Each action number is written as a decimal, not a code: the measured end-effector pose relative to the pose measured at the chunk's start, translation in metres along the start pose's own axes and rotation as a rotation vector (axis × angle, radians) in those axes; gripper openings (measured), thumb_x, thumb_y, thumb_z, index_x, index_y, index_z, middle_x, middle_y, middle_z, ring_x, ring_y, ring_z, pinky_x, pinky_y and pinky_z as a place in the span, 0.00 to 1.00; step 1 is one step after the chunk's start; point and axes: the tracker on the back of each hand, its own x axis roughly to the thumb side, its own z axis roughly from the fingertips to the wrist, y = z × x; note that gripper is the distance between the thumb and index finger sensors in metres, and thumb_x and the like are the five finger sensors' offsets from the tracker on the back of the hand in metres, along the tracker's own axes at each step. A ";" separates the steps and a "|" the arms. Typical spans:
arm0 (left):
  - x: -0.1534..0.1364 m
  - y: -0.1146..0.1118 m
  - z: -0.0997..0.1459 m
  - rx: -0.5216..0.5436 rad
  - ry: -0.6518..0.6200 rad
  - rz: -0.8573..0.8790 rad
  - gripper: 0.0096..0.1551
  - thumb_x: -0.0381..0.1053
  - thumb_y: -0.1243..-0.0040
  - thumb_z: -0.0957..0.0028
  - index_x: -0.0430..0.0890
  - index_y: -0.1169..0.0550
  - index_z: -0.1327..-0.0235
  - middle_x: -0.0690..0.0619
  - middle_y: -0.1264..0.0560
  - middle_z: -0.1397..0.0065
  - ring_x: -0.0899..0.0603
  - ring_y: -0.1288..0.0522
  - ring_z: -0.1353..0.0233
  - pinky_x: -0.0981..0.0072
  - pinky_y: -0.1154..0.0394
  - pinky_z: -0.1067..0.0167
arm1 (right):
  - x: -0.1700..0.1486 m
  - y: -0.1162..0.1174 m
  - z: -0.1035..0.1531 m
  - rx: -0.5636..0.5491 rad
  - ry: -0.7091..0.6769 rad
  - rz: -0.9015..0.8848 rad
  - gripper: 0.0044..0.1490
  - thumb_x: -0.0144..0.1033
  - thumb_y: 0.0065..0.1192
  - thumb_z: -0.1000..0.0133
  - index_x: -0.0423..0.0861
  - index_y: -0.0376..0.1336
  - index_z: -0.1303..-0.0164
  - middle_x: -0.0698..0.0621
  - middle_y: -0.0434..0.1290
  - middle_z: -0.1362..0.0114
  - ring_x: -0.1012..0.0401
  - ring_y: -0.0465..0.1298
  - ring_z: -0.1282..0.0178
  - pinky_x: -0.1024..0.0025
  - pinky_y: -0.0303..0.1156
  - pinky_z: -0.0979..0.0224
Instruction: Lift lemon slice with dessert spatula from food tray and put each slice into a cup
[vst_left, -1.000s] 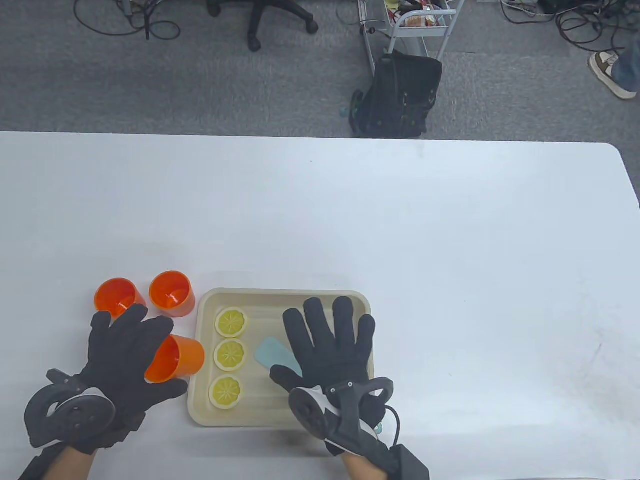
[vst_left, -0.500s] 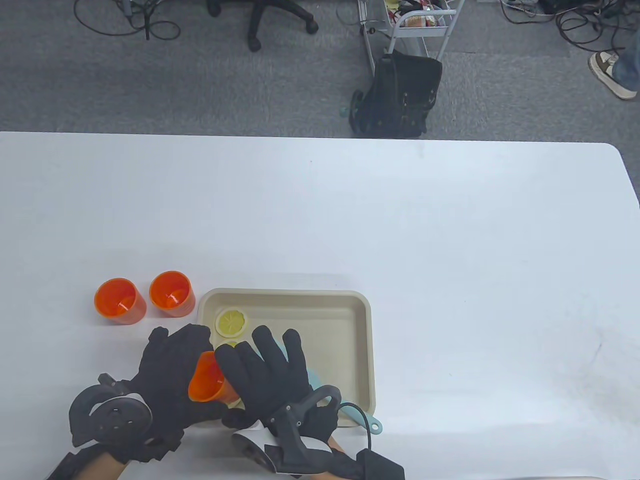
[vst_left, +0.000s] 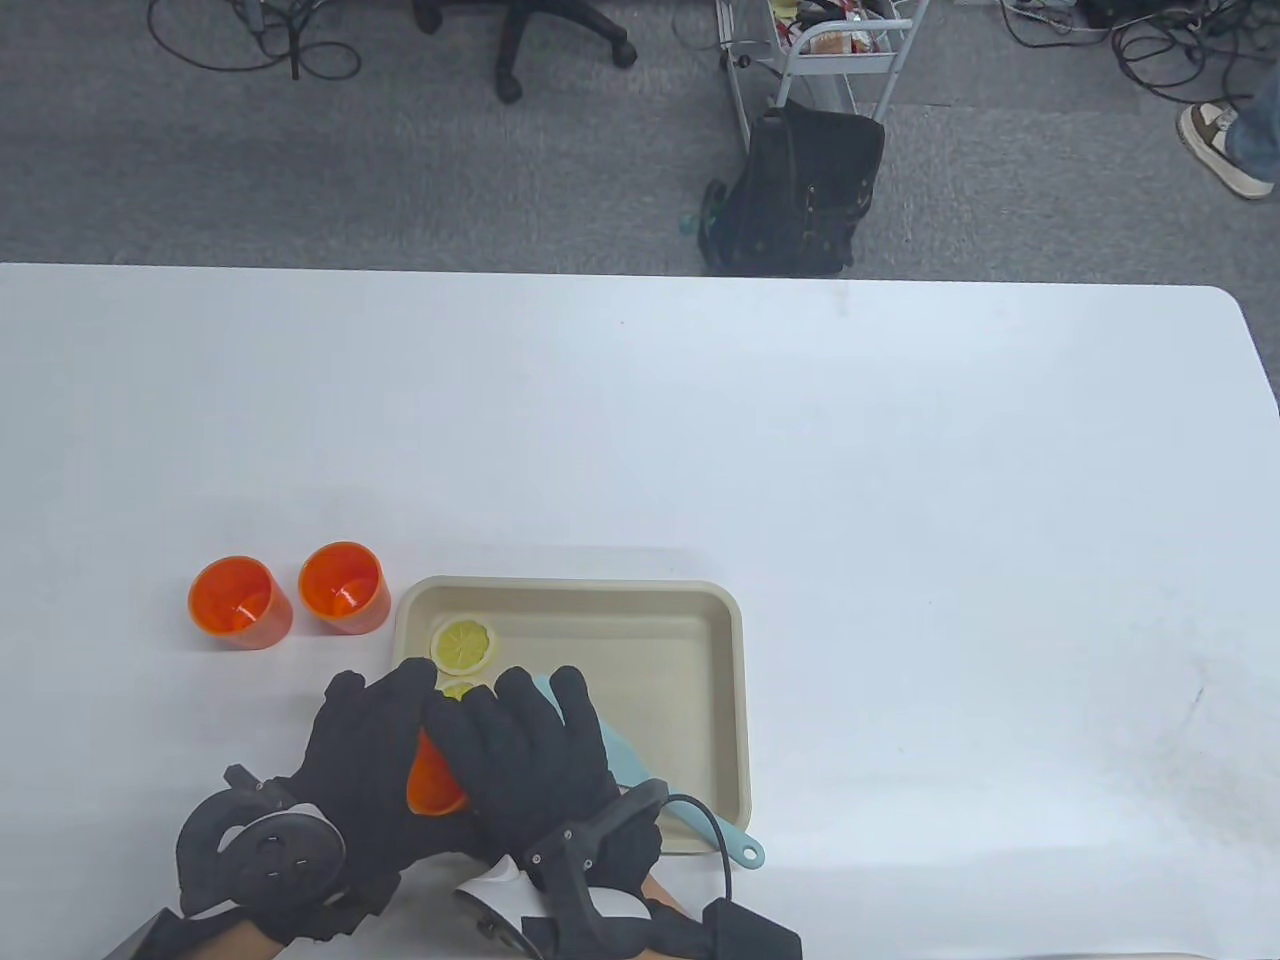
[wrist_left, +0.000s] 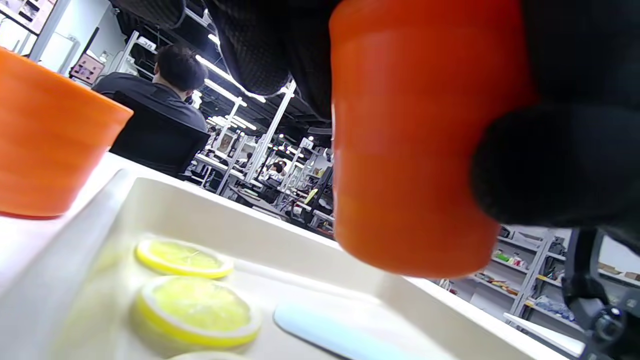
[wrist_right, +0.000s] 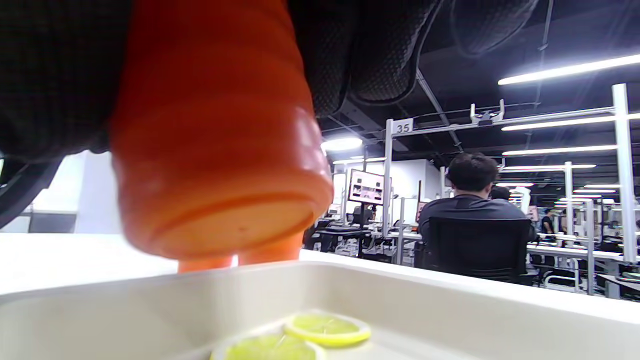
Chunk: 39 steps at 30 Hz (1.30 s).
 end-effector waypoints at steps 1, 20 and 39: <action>0.000 0.000 0.000 0.001 -0.010 0.022 0.77 0.78 0.30 0.60 0.39 0.54 0.14 0.43 0.30 0.20 0.29 0.37 0.17 0.22 0.49 0.25 | -0.002 -0.002 0.000 -0.010 0.016 -0.014 0.68 0.68 0.80 0.62 0.49 0.53 0.17 0.47 0.69 0.22 0.47 0.70 0.20 0.30 0.57 0.19; -0.070 0.053 0.012 0.227 0.265 -0.253 0.72 0.79 0.36 0.54 0.53 0.62 0.13 0.43 0.60 0.07 0.26 0.59 0.11 0.19 0.64 0.25 | -0.174 -0.046 0.042 -0.335 0.704 -0.248 0.67 0.60 0.84 0.59 0.55 0.48 0.15 0.52 0.64 0.17 0.46 0.64 0.15 0.31 0.49 0.16; -0.123 0.057 0.019 0.179 0.450 -0.191 0.69 0.79 0.38 0.52 0.52 0.60 0.13 0.42 0.59 0.07 0.26 0.58 0.11 0.19 0.63 0.26 | -0.256 0.058 0.074 0.057 1.034 -0.185 0.66 0.59 0.84 0.59 0.55 0.49 0.16 0.52 0.65 0.18 0.47 0.64 0.15 0.32 0.50 0.17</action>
